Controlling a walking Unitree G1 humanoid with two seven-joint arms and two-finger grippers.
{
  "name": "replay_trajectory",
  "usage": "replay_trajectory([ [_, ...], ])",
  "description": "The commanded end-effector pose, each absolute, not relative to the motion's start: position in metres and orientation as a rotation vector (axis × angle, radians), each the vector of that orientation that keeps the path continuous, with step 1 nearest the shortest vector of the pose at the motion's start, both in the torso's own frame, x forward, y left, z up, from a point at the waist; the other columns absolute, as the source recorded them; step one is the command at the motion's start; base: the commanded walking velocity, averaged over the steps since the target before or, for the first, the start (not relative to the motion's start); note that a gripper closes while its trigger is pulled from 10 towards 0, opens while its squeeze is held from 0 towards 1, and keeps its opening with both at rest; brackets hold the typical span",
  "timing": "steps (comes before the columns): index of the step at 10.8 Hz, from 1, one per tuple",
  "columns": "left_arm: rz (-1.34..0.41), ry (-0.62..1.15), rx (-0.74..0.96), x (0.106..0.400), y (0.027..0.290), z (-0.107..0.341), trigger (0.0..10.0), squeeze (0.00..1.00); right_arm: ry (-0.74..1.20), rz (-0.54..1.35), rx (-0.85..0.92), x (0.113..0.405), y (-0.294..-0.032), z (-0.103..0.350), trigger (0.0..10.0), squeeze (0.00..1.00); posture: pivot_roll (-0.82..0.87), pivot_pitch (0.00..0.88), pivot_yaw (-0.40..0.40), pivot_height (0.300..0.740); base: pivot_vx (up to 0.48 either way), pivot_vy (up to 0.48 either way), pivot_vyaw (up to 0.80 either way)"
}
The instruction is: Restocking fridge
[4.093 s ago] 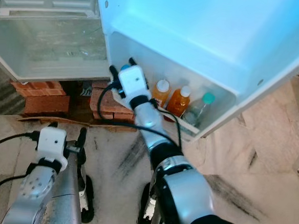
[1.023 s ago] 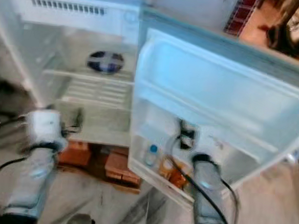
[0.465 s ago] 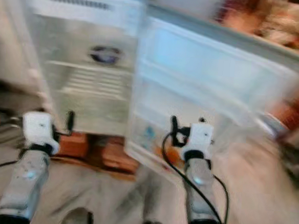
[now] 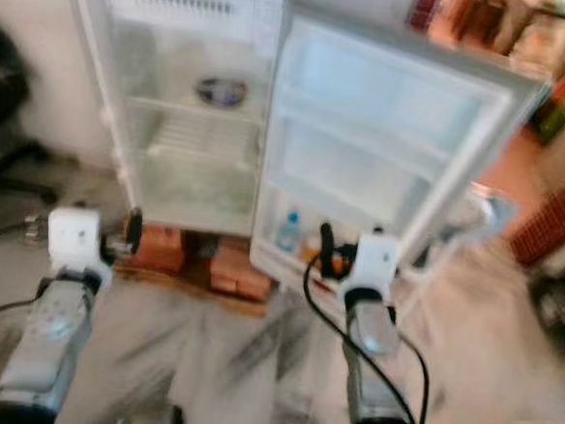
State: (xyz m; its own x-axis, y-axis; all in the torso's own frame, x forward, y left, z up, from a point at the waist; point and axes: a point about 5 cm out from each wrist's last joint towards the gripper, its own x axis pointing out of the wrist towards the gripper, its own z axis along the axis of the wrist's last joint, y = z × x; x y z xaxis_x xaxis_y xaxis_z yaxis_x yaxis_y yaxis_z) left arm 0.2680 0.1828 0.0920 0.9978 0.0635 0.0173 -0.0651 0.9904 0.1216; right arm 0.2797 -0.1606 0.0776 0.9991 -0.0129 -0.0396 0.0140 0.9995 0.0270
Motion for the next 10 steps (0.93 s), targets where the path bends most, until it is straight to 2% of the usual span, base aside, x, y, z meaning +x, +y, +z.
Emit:
replay_trajectory([
  [1,0.061,-0.015,0.139,0.266,0.184,0.091,10.0,0.0,0.024,-0.005,0.029,0.284,-0.161,0.083,10.0,0.0,0.14,0.026,-0.059,0.74,0.0,0.0,0.0],
  [2,0.07,-0.02,0.159,0.268,0.186,0.094,10.0,0.0,0.017,-0.007,0.031,0.286,-0.161,0.084,10.0,0.0,0.15,0.037,-0.057,0.74,0.0,0.0,0.0],
  [4,0.122,-0.016,0.141,0.263,0.2,0.097,10.0,0.0,-0.041,0.024,-0.001,0.291,-0.162,0.099,10.0,0.0,0.15,0.064,-0.063,0.74,0.0,-0.426,0.0],
  [10,0.065,-0.018,0.128,0.267,0.186,0.095,10.0,0.0,-0.082,0.067,-0.007,0.293,-0.158,0.102,10.0,0.0,0.15,0.045,-0.067,0.74,0.0,-0.394,0.0],
])
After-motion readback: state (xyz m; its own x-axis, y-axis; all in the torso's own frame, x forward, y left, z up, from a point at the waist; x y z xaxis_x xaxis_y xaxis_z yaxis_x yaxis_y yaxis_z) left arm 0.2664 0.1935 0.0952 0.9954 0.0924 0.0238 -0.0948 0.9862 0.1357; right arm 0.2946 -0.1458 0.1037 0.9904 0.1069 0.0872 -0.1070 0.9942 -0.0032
